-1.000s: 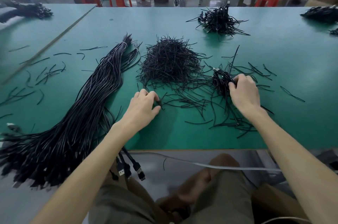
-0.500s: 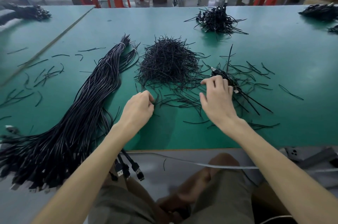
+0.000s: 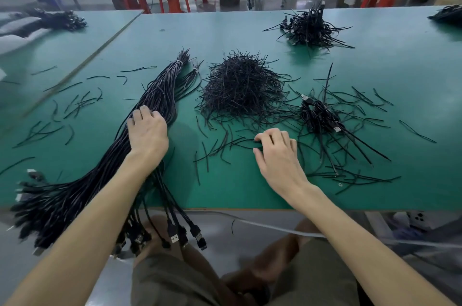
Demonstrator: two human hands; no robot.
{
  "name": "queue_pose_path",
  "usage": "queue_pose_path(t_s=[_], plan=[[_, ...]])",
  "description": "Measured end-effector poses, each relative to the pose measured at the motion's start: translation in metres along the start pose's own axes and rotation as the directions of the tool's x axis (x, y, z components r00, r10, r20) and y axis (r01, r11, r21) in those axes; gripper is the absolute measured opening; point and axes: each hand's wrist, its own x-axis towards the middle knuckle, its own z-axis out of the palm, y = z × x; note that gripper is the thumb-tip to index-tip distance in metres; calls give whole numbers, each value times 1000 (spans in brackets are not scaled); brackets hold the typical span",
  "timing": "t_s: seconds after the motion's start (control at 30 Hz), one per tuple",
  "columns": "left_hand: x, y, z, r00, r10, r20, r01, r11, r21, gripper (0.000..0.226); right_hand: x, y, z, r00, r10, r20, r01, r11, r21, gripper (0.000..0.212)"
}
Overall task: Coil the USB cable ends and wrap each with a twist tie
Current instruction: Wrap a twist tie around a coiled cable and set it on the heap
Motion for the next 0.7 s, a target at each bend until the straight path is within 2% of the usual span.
queue_pose_path(t_s=[0.1, 0.2, 0.33, 0.47, 0.7], plan=[[-1, -7, 6, 995, 69, -76, -66, 997, 41, 23, -2, -1, 2, 999, -35, -12, 34, 998, -43, 24], [-2, -6, 6, 993, 70, -89, -68, 997, 32, 17, -3, -1, 3, 999, -22, -27, 21, 999, -35, 22], [-1, -4, 8, 995, 70, -72, -67, 997, 43, 34, -3, -1, 3, 999, -27, -40, 25, 999, -44, 20], [1, -4, 7, 992, 71, -103, -65, 996, 58, 22, -4, -1, 4, 999, -22, -45, 19, 998, -54, 19], [0, -5, -4, 992, 52, -113, -54, 999, -10, 17, -4, 0, 5, 998, -20, -57, 17, 999, -52, 15]])
